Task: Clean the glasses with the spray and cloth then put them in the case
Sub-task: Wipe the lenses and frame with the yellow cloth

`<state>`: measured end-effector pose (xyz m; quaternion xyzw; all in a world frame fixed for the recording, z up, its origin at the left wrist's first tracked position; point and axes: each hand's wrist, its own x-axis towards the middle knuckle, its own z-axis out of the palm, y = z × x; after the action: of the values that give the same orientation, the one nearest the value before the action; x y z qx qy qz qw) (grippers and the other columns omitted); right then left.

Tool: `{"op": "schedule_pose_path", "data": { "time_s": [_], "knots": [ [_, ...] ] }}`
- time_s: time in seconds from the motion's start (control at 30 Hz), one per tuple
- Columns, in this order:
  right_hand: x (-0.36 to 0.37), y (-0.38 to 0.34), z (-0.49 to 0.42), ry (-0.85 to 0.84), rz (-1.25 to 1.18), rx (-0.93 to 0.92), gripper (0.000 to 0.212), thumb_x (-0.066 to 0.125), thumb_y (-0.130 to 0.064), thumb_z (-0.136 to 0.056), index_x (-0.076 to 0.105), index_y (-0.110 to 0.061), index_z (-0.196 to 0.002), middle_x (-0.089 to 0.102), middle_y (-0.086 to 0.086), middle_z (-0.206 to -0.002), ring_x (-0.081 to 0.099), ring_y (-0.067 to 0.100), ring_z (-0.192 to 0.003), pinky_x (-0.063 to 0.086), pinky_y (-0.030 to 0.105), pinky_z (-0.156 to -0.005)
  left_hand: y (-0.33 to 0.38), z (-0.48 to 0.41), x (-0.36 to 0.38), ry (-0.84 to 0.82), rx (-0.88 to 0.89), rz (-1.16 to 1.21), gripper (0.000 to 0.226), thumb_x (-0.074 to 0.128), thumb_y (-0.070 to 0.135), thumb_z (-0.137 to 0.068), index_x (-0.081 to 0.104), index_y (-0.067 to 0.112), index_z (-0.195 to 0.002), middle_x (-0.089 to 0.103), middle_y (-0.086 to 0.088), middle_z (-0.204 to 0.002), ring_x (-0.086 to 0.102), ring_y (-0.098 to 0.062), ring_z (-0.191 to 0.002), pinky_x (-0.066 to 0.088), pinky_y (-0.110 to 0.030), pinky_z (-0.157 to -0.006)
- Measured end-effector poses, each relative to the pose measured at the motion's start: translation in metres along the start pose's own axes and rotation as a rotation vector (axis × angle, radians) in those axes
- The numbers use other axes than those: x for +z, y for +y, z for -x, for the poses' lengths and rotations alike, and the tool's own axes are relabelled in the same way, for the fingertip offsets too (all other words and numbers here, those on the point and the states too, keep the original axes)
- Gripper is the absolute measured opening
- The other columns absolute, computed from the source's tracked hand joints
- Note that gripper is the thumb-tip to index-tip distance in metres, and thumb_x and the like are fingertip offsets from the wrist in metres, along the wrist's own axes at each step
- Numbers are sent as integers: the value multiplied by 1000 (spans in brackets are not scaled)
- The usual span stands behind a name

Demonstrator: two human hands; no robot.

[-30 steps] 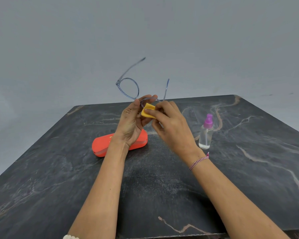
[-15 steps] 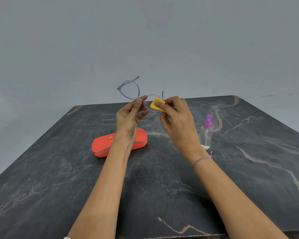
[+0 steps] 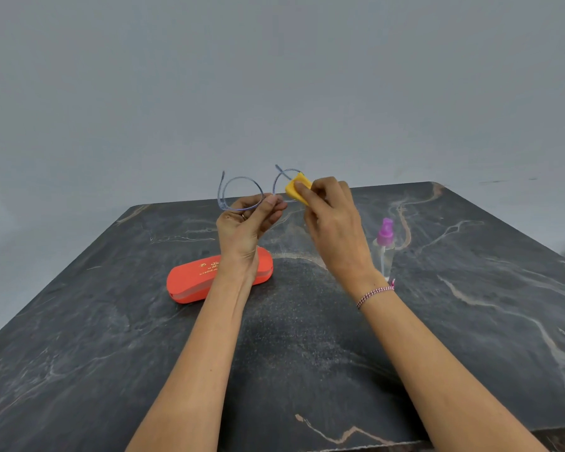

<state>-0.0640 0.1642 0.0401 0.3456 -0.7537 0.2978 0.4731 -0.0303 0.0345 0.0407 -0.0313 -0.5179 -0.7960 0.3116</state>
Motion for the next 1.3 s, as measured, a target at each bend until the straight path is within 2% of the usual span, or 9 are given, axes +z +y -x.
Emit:
{"op": "schedule_pose_path", "data": {
  "time_s": [0.13, 0.23, 0.33, 0.43, 0.6, 0.7, 0.93, 1.17, 1.3],
  "knots": [
    [5, -1, -3, -32, 14, -48, 36, 58, 10, -80, 61, 2, -115, 58, 17, -96, 42, 20, -84, 45, 26, -73, -2, 2, 2, -20, 23, -35, 25, 62, -5, -82, 68, 14, -65, 72, -2, -68, 71, -15, -67, 56, -20, -64],
    [9, -6, -4, -70, -5, -134, 35, 51, 4, -83, 60, 2, -117, 58, 16, -97, 43, 22, -84, 51, 32, -68, -1, 1, 0, 4, 51, -58, 21, 61, -6, -82, 65, 10, -68, 71, 2, -63, 70, -12, -64, 55, -20, -63],
    [11, 0, -2, -33, -13, -76, 39, 55, 9, -81, 60, 1, -119, 57, 17, -98, 45, 23, -86, 47, 30, -74, -1, 0, -2, -12, 60, -78, 30, 63, -5, -81, 69, 17, -61, 72, -1, -66, 71, -15, -66, 55, -21, -63],
    [13, 4, 1, 17, -42, 8, 43, 55, 11, -80, 58, 0, -122, 56, 18, -100, 41, 21, -89, 40, 26, -80, -4, 1, -2, -29, 56, -112, 20, 64, -6, -80, 64, 9, -67, 71, -2, -65, 71, -15, -66, 55, -21, -64],
    [16, -7, 8, -87, -60, -117, 41, 55, 4, -86, 54, 0, -127, 56, 17, -106, 45, 23, -90, 45, 28, -80, -4, -3, -7, 1, 82, -149, 16, 64, -7, -80, 61, 6, -70, 68, 4, -60, 69, -13, -63, 55, -24, -64],
    [15, 0, 6, -40, -54, -82, 41, 52, 3, -87, 54, -2, -127, 52, 13, -107, 45, 23, -90, 45, 28, -79, -3, -1, -7, -21, 81, -140, 15, 63, -7, -80, 61, 5, -71, 71, 1, -63, 70, -14, -65, 55, -22, -64],
    [15, 0, 8, -43, -34, -133, 43, 53, 5, -86, 53, -1, -129, 42, 7, -111, 45, 24, -91, 46, 26, -78, -2, -1, -6, -69, 103, -131, 39, 63, -9, -79, 68, 21, -55, 69, 3, -61, 70, -14, -64, 54, -22, -64],
    [13, 9, 9, 7, -53, -11, 44, 38, -6, -89, 50, -4, -132, 44, 7, -108, 45, 22, -92, 43, 26, -82, 0, -1, -6, -68, 90, -74, 37, 62, -10, -80, 68, 19, -57, 72, -3, -67, 71, -17, -66, 55, -21, -63],
    [19, 0, 15, -50, -66, -46, 44, 48, 2, -88, 48, -1, -132, 48, 12, -110, 47, 24, -93, 47, 28, -79, -1, -3, -8, -19, 74, -33, 30, 63, -8, -79, 66, 15, -60, 71, -3, -67, 70, -16, -65, 55, -22, -62]
  ]
}}
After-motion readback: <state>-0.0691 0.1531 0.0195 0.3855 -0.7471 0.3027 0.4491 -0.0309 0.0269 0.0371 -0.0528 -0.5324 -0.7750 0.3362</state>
